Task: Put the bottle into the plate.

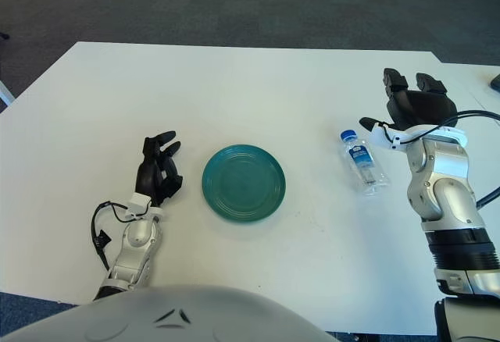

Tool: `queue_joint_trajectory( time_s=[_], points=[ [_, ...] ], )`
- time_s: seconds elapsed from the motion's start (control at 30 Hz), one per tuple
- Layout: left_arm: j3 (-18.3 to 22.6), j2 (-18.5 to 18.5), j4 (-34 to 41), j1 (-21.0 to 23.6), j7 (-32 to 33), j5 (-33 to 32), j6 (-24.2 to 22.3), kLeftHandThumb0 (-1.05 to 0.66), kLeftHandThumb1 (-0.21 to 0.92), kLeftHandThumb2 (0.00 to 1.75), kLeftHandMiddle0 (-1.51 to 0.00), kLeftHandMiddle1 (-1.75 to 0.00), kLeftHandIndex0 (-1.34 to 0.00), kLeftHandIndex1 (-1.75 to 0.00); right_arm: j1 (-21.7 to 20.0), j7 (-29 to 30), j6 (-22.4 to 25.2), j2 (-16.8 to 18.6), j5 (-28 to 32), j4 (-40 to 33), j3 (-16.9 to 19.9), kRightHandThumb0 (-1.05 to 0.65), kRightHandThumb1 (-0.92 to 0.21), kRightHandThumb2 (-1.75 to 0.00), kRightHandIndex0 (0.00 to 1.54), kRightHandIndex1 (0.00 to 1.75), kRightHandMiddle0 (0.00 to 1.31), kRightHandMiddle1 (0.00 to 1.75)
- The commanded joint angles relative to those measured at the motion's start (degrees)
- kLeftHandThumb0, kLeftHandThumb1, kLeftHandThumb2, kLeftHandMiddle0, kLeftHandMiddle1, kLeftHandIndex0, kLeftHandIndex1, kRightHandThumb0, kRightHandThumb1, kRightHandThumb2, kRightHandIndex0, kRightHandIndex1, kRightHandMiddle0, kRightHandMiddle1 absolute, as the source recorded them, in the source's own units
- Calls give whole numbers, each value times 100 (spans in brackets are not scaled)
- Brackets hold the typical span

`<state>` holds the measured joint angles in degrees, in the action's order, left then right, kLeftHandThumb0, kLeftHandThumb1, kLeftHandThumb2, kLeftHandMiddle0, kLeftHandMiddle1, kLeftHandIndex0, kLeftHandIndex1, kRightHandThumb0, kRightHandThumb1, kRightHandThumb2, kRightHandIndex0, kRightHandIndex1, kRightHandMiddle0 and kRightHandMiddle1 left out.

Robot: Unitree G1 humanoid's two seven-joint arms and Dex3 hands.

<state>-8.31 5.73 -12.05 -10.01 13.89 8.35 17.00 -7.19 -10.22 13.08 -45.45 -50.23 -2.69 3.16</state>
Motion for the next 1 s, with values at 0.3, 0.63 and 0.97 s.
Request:
queue_joint_trajectory(
  time_s=[0.3,0.63,0.97],
  points=[
    [191,-93,-421,-187,-90,-57,32,-77,92,96,-32,-58,-2,-110,184,50,93,89,319,-314,120,-105,-92,-85,0,0,0,0],
    [310,-103,-644,-151,-163,-236,424,-74,92,94,-37,-63,-2,-111,253,-123,331,67,244,-596,104,-105,-92,-83,0,0,0,0],
    [298,-121,-652,-160,-145,-186,476,-73,92,94,-36,-64,-1,-111,423,-130,30,125,829,-863,360,-105,-92,-78,0,0,2,2]
  ],
)
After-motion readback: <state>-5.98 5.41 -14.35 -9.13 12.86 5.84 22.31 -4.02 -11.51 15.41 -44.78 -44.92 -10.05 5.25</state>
